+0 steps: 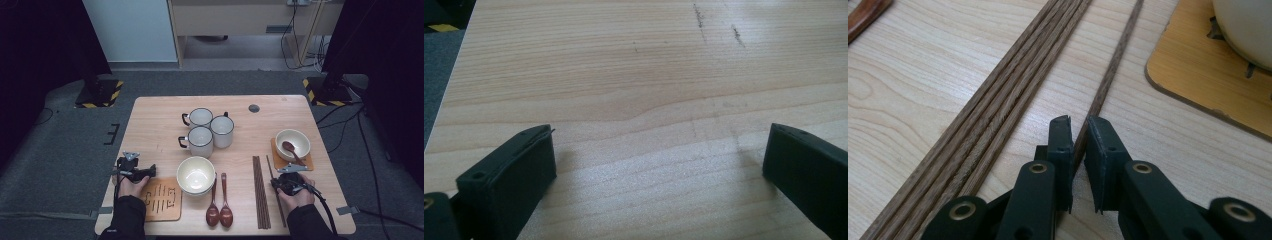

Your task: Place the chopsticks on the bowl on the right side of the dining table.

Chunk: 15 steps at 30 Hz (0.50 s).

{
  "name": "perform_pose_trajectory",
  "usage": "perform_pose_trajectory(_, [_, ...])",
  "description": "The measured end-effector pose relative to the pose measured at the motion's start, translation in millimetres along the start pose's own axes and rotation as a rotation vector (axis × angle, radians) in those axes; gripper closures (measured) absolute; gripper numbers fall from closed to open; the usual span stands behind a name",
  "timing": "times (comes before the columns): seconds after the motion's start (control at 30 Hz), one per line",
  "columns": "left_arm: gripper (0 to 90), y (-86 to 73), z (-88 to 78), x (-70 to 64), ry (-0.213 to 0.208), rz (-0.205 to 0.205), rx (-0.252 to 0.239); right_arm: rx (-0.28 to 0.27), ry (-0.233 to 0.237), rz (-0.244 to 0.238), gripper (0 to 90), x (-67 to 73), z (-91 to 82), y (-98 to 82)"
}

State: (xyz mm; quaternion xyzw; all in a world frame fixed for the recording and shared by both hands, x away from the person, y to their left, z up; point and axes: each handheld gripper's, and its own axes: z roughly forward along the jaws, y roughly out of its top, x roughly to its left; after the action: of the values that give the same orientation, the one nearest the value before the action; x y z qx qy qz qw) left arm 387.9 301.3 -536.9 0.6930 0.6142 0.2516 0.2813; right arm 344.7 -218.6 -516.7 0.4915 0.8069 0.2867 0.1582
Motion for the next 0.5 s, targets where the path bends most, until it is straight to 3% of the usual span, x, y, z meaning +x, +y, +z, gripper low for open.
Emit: perform_pose_trajectory(0.5, [0.0, 0.0, 0.0, 0.0, 0.0, 0.0, 0.0, 0.01, -0.032, 0.007, 85.0, -12.1, -2.3, 0.8])
